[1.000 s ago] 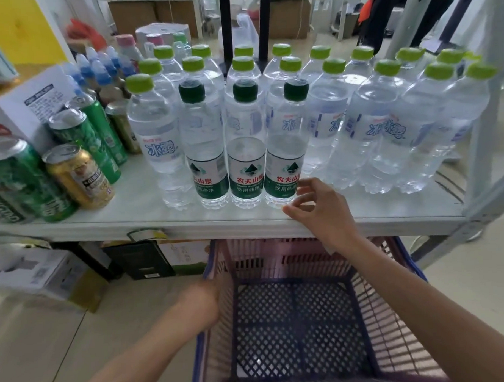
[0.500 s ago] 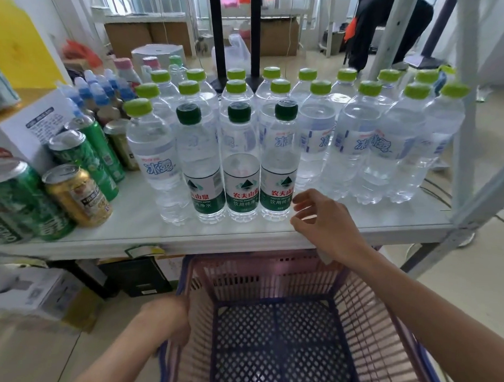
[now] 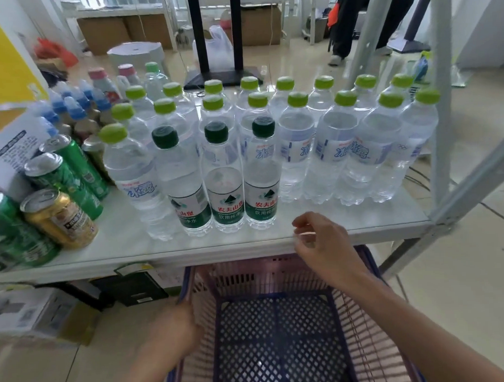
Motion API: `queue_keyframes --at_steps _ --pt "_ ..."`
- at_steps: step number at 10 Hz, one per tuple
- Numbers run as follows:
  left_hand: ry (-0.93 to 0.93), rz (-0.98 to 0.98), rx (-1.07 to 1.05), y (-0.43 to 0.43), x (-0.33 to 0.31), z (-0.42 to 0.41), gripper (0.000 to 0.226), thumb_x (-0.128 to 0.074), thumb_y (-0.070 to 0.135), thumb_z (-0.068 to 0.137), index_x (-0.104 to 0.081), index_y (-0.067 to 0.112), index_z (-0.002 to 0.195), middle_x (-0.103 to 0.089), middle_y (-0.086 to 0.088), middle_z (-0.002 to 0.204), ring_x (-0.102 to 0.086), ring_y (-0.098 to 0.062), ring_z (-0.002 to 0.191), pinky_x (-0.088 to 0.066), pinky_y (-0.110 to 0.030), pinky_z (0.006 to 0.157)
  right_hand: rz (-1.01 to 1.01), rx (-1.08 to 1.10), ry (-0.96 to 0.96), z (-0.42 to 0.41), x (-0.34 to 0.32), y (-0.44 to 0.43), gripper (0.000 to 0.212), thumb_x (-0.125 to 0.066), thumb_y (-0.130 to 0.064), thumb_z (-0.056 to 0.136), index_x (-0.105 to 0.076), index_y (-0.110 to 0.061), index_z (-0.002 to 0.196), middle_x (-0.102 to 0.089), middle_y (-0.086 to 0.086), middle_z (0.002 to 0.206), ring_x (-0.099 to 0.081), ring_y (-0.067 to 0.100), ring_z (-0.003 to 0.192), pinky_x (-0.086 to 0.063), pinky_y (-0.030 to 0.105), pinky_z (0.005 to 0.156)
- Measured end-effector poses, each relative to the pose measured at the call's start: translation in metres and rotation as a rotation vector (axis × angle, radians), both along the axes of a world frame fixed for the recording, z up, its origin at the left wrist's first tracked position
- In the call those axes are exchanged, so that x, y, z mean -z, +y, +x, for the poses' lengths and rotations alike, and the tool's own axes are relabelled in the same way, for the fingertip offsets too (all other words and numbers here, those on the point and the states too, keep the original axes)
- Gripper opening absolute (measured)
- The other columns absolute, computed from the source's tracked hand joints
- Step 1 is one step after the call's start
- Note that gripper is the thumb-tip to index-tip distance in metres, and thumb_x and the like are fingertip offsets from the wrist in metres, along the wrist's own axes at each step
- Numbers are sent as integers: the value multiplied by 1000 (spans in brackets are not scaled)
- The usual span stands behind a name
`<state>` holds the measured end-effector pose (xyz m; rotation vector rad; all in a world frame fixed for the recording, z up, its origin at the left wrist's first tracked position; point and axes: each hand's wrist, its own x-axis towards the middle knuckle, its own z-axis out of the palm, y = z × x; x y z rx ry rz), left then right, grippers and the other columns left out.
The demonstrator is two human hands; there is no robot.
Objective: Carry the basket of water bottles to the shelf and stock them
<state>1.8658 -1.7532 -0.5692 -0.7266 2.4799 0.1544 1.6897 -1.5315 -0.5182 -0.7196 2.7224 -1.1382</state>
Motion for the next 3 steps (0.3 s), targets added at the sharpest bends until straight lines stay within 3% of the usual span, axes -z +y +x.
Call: queue_keyframes --at_steps 1,2,3 --pt "41 35 -98 37 -9 6 47 -53 43 97 -56 19 137 -55 -8 143 -59 -25 130 -50 -28 95 50 27 -60 14 -6 18 40 -66 -16 94 -58 -21 132 -61 -9 123 -61 1 99 -52 13 89" --pt "106 193 -176 67 -18 6 37 -56 45 93 -52 22 122 -49 -14 142 -55 -31 130 -52 -36 99 68 70 -110 28 -15 32 48 -65 -21 95 -52 -22 142 -58 -10 130 -56 1 106 -41 10 92" --pt "137 312 -186 93 -23 7 23 -57 39 98 -46 22 108 -48 -6 126 -60 -26 117 -43 -31 81 83 120 -135 45 -27 38 50 -64 -19 95 -51 -24 142 -56 -14 130 -53 1 118 -33 1 95"
